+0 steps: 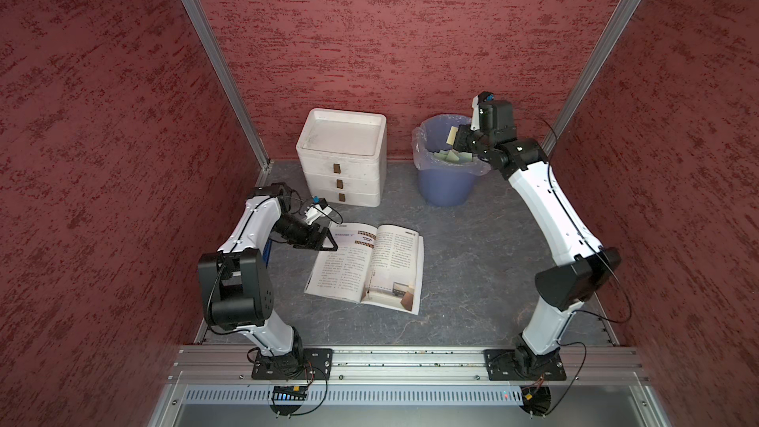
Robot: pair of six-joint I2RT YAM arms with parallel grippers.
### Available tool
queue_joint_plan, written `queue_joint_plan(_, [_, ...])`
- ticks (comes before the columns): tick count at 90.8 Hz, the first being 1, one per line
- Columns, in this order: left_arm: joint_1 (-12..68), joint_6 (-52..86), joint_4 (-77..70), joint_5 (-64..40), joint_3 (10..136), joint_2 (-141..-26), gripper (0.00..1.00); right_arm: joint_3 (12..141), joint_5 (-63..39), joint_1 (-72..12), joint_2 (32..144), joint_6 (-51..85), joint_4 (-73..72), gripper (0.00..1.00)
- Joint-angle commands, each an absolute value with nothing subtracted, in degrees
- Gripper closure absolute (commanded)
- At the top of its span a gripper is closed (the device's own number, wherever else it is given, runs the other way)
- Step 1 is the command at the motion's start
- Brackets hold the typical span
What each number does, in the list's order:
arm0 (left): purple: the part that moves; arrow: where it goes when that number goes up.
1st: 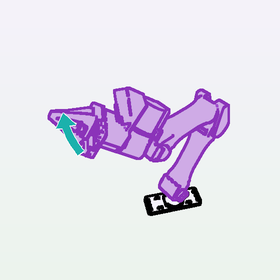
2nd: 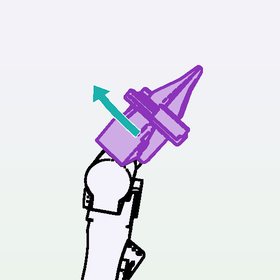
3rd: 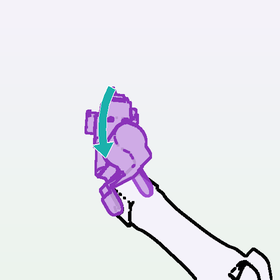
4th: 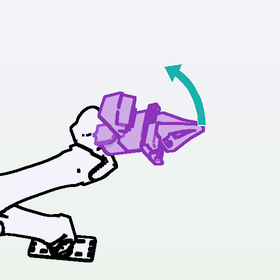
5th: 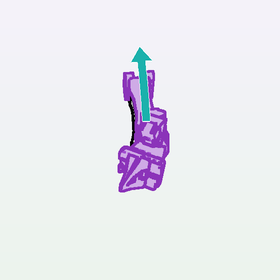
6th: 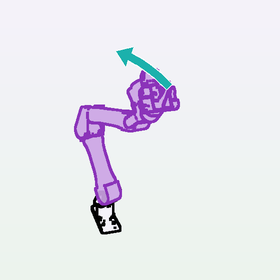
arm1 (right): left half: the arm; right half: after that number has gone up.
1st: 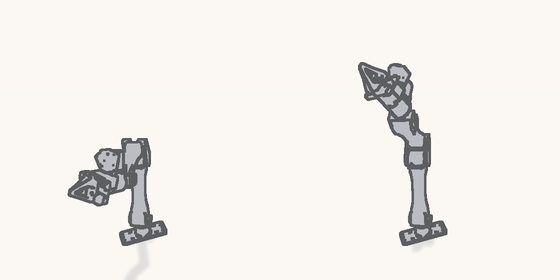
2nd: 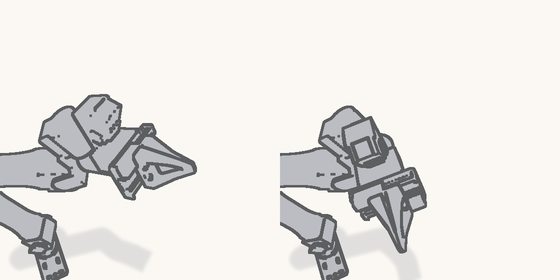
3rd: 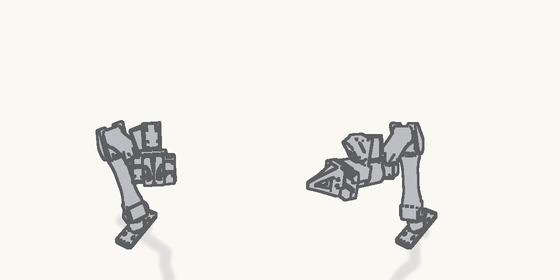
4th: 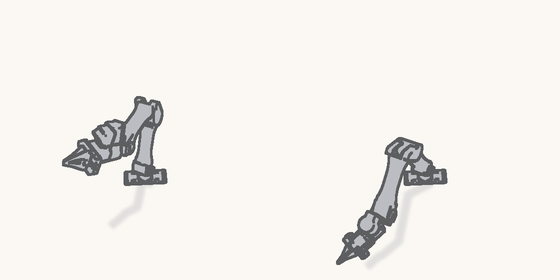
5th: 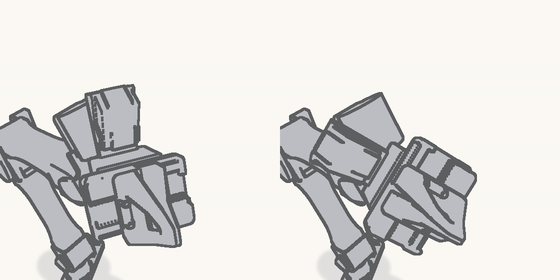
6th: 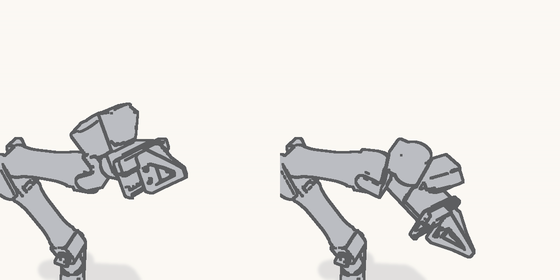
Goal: Peel off the used sticky note
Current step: Place the note in the trash bin, then close the book at the center of the board.
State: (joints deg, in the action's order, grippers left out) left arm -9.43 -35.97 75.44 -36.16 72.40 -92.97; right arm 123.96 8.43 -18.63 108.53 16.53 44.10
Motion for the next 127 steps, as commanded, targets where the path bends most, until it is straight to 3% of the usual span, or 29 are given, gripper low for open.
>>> queue_joint_plan(1, [-12.45,-37.53,71.93,-37.79,70.59,-92.90,0.09,133.39,14.02,-18.29,113.88,13.90,47.22,0.97])
queue_joint_plan(4, [-12.97,-37.53,71.25,-37.67,70.13,-92.87,0.07,136.02,14.56,-18.30,115.78,13.47,48.33,0.87])
queue_joint_plan(10, [-13.54,-37.45,69.98,-37.22,69.02,-92.59,0.03,140.94,15.86,-18.31,119.11,12.37,50.38,0.51])
queue_joint_plan(13, [-13.68,-37.40,69.53,-37.00,68.54,-92.41,0.02,142.61,16.47,-18.31,120.14,12.06,51.01,0.38])
queue_joint_plan(20, [-13.71,-37.08,68.34,-36.45,67.60,-92.16,0.00,144.05,17.65,-18.35,120.79,10.71,51.25,0.18])
queue_joint_plan(29, [-13.65,-36.78,66.73,-36.06,66.88,-92.32,0.01,144.14,20.49,-19.23,120.01,7.86,51.13,0.03])
queue_joint_plan(47, [-13.53,-35.03,63.67,-35.38,66.38,-94.02,0.06,144.14,27.01,-21.69,117.77,2.87,53.08,0.02])
queue_joint_plan(64, [-12.80,-32.50,59.92,-33.16,65.94,-95.65,0.10,135.95,26.75,-22.88,109.09,9.35,55.46,0.02])
queue_joint_plan(83, [-11.81,-30.53,55.21,-30.34,64.61,-98.41,0.16,96.44,12.65,-26.01,83.15,27.18,44.97,0.01])
queue_joint_plan(96, [-10.90,-30.16,53.44,-28.58,63.88,-100.17,0.21,73.40,3.77,-28.80,71.09,40.51,38.95,0.01])
queue_joint_plan(109, [-9.77,-29.15,52.90,-27.88,63.54,-101.61,0.29,55.11,-0.96,-32.93,65.93,50.91,31.03,0.01])
queue_joint_plan(127, [-7.00,-28.12,51.74,-25.87,62.25,-102.21,0.41,43.78,-7.15,-35.66,67.33,57.85,20.52,0.01])
